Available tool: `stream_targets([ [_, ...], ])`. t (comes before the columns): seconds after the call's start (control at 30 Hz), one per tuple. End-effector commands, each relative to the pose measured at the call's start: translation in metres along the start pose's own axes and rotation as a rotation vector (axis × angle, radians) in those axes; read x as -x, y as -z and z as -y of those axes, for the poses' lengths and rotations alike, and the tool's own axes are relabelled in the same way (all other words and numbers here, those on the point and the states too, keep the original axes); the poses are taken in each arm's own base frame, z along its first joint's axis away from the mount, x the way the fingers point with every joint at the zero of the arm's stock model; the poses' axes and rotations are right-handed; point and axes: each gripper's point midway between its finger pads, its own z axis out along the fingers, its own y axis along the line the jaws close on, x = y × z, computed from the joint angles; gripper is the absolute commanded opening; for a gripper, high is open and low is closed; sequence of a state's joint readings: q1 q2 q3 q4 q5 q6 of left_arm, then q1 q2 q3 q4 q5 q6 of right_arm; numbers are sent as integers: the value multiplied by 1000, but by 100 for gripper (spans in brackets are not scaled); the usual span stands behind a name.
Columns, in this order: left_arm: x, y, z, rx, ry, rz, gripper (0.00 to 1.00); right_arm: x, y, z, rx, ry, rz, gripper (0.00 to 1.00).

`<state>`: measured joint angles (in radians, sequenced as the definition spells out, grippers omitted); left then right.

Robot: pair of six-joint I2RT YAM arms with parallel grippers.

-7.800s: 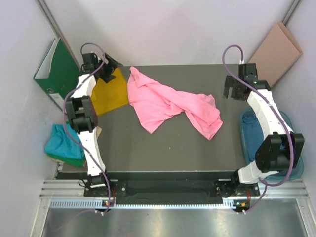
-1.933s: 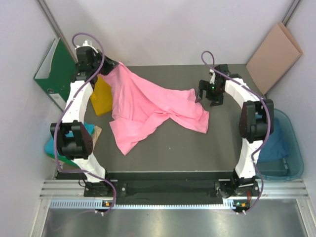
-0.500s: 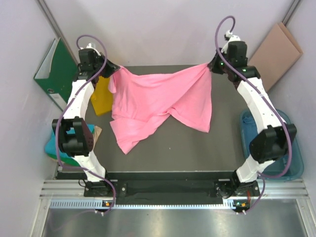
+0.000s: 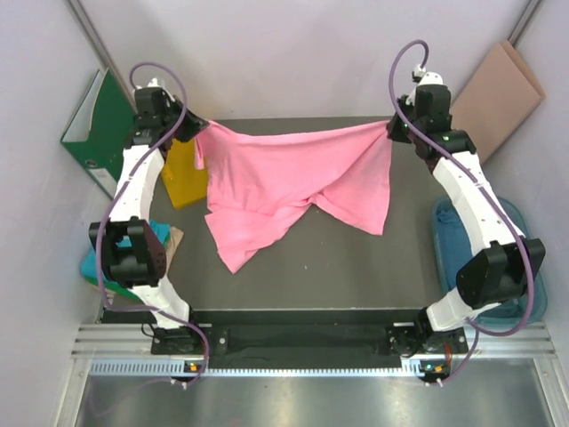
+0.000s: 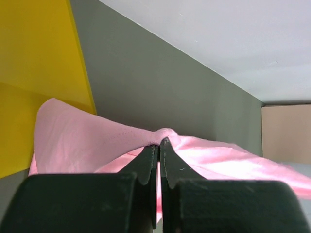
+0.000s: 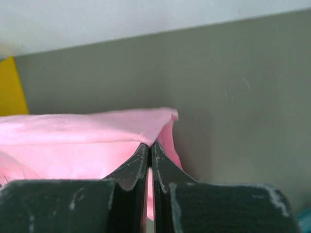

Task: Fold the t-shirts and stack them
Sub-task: Flatten out the tshirt

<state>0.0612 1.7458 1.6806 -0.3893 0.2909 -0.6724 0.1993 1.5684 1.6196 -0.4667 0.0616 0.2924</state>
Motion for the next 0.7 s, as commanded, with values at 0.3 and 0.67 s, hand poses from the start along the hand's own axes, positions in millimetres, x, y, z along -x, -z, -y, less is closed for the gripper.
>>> stream_targets([
  [0.3,-46,69,-32,124,65,-18,0,-217,81,30,-56,-277,-547,0],
  [0.67,-119,85,-71,284,166,-291,0,-285,90,33,-98,-275,-799,59],
])
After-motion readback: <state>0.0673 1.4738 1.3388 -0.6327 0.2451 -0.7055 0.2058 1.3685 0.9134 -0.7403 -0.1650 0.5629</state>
